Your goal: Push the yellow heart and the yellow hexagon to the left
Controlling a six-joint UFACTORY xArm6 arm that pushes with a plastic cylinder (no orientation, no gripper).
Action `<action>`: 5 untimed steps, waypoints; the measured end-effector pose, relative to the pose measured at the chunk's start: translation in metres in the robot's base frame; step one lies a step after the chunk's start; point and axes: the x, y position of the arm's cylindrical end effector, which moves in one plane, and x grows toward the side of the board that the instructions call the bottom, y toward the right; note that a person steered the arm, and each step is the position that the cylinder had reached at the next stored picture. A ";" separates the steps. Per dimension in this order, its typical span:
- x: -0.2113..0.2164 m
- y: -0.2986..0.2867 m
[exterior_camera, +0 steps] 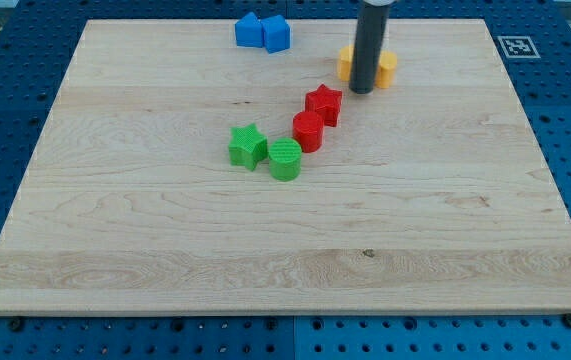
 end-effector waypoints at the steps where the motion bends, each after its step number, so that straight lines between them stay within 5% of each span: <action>1: 0.006 0.051; 3: 0.006 0.107; 5: -0.033 0.048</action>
